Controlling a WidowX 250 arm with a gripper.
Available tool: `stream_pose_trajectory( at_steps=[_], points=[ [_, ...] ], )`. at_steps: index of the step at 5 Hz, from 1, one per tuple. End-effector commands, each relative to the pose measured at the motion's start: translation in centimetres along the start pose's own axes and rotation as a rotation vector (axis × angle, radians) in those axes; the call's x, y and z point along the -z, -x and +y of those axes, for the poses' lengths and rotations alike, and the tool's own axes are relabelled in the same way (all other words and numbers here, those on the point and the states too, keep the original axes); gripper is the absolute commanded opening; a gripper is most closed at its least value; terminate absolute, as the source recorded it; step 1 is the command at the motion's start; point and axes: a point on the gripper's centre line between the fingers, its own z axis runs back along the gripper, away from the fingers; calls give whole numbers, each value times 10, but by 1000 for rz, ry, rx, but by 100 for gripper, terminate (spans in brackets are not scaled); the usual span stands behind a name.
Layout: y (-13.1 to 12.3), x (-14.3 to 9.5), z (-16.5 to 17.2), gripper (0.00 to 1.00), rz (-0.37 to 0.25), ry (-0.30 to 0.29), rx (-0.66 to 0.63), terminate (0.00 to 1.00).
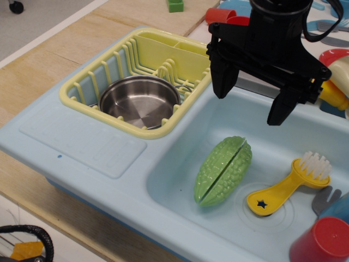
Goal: Put green squash into pot or pan
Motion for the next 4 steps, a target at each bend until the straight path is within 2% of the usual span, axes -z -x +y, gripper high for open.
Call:
stream_pose_trajectory(
  at_steps=[1,2,4],
  points=[
    [0,0,0,100,0,0,0,0],
    [16,25,-7,100,-52,-22,-40,0],
    [19,49,-3,100,-31,22,-98,0]
  ],
)
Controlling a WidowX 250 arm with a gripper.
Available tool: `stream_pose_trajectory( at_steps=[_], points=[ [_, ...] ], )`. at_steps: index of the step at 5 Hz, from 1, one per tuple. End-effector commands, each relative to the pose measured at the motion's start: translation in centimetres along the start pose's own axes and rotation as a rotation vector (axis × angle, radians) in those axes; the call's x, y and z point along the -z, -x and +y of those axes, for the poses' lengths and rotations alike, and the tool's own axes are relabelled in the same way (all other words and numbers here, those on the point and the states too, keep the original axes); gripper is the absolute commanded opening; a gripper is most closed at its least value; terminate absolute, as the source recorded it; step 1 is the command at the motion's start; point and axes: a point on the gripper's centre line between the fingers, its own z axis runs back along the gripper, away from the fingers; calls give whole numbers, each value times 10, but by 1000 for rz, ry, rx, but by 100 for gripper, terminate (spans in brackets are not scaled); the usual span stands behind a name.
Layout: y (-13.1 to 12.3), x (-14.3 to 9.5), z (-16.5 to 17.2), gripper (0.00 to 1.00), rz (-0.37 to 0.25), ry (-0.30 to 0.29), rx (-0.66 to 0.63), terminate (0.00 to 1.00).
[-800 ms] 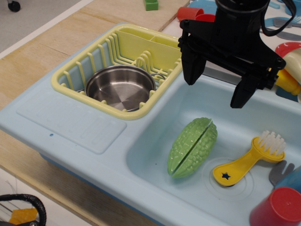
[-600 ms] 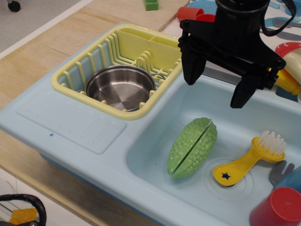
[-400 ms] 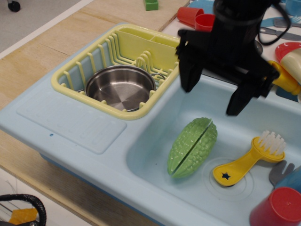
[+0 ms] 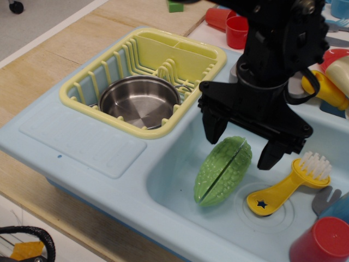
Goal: Put green squash into pot or pan
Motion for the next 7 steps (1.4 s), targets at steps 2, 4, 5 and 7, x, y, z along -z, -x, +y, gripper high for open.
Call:
stream_pose_trajectory(
  at_steps=[2,4,5,7],
  points=[
    [7,27,8,100,-47,95,-125,0],
    [2,20,8,0,-28,78,-137,0],
    [-18,-21,8,0,-48,-25,-79,0],
    [-43,-73,49,0,-122,-138,-67,0]
  ],
)
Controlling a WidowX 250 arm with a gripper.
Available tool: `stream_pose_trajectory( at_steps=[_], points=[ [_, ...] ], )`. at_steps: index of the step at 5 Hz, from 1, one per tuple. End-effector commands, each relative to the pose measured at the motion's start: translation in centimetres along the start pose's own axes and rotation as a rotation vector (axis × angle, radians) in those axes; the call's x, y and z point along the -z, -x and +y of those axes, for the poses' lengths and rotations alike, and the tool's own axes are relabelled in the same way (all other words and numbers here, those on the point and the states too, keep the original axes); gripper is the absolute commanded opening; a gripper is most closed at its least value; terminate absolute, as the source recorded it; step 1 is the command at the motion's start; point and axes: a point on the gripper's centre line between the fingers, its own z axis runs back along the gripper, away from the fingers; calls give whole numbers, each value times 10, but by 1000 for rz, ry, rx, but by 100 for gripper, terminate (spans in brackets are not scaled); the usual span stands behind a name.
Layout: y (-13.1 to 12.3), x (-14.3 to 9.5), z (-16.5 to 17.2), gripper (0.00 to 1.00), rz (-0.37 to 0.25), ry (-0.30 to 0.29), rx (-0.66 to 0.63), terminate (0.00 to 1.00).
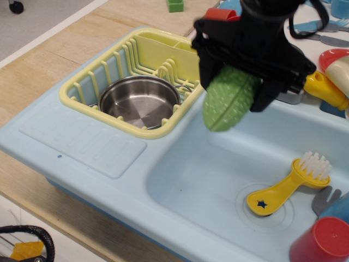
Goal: Put green squash into pot or pan
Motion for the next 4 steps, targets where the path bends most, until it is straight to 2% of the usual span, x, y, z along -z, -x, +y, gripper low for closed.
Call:
stream_pose_trajectory(
  at_steps=[1,2,3,4],
  points=[
    [-18,-10,51,0,-55,3,-38,0],
    [-21,-9,73,0,-63,2,-52,0],
    [-23,-3,98,0,-36,23,-52,0],
    [-26,10,112,100,6,78,-29,0]
  ],
)
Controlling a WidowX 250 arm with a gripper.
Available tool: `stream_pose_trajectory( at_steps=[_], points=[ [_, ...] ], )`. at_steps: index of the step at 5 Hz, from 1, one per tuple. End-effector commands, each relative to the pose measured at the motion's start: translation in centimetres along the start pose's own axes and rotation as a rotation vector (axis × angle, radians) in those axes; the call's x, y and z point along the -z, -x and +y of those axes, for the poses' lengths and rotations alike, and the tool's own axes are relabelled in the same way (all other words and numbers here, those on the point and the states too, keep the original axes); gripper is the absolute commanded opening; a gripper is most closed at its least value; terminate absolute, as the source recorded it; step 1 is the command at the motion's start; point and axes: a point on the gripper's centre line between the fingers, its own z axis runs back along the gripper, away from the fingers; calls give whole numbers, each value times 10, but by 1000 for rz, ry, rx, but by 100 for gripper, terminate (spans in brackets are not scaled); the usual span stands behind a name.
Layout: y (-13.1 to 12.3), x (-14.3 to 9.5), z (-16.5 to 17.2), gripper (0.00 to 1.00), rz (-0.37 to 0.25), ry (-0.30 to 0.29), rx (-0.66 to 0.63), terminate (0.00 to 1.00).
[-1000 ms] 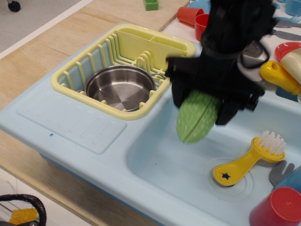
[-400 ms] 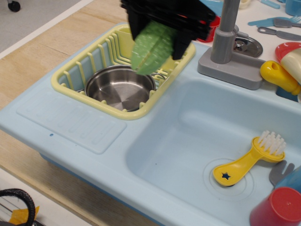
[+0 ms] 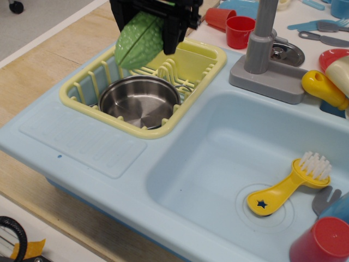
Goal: Put green squash into pot or pan
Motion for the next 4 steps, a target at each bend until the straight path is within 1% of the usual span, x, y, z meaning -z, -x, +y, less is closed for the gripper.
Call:
stream_pose_trajectory(
  at_steps=[1,3,4],
  points=[
    [-8,-4,11,100,-21,8,-4,0],
    [-8,-4,11,100,-21,8,-4,0],
    [-8,-4,11,100,-21,8,-4,100]
  ],
)
